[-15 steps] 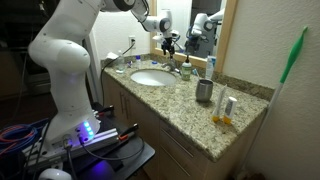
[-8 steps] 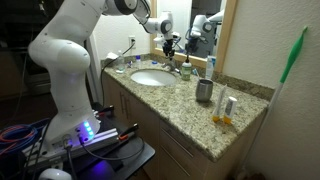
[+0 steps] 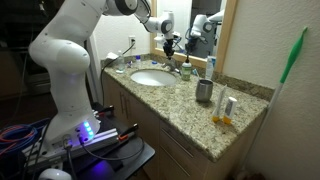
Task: Open the tap
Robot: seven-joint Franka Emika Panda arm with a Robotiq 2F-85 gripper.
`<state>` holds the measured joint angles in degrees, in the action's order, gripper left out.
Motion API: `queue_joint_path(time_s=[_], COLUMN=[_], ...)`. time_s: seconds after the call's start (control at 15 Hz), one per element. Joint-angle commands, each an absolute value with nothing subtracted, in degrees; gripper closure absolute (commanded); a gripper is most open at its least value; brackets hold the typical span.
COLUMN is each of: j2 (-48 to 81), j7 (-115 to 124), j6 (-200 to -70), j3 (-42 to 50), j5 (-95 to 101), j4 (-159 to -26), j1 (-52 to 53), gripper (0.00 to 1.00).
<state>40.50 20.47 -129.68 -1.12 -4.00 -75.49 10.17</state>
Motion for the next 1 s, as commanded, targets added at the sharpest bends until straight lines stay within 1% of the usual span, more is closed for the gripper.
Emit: queue_joint_path(time_s=[0.0, 0.2, 0.53, 0.6, 0.67, 0.8, 0.93], j2=[34.6, 32.1, 26.7, 25.5, 24.4, 23.3, 24.0], j7=[15.3, 10.6, 3.5, 2.5, 2.6, 3.8, 5.6], j6=[-131.8, -135.9, -138.0, -135.5, -134.2, -131.6, -131.1], j3=[-5.2, -7.7, -10.6, -10.5, -9.8, -8.2, -7.2], j5=[-11.7, -19.5, -29.6, -30.1, -29.7, -26.6, -23.3], j4=[-81.6, -86.1, -91.5, -92.0, -92.7, -93.5, -93.4], j1=[5.3, 1.6, -2.9, -3.1, -2.7, -1.1, 0.5], gripper=[0.93, 0.93, 0.93, 0.48, 0.45, 0.33, 0.18])
